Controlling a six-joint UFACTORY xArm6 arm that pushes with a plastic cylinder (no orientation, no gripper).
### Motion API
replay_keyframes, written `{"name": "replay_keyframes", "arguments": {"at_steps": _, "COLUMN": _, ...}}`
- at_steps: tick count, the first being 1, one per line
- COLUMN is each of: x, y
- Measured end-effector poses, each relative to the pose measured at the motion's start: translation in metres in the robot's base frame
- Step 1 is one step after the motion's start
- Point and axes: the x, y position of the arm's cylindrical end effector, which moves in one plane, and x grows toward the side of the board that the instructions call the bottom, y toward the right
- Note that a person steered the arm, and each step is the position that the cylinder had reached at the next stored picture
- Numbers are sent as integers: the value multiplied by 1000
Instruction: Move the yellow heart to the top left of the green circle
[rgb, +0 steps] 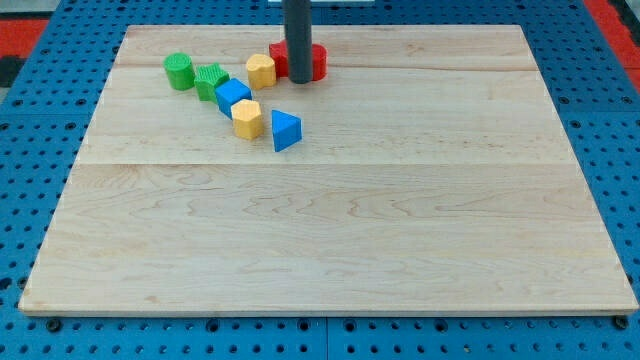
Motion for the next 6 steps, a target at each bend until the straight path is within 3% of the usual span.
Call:
{"name": "replay_keyframes", "arguments": {"at_steps": 1, "x": -3, "y": -68}}
{"name": "replay_keyframes", "arguments": {"at_steps": 3, "x": -26, "y": -100}}
{"name": "replay_keyframes", "arguments": {"at_steps": 4, "x": -52, "y": -158}}
{"name": "replay_keyframes", "arguments": {"at_steps": 5, "x": -49, "y": -117}}
{"name": "replay_keyframes", "arguments": {"at_steps": 6, "x": -49, "y": -116}}
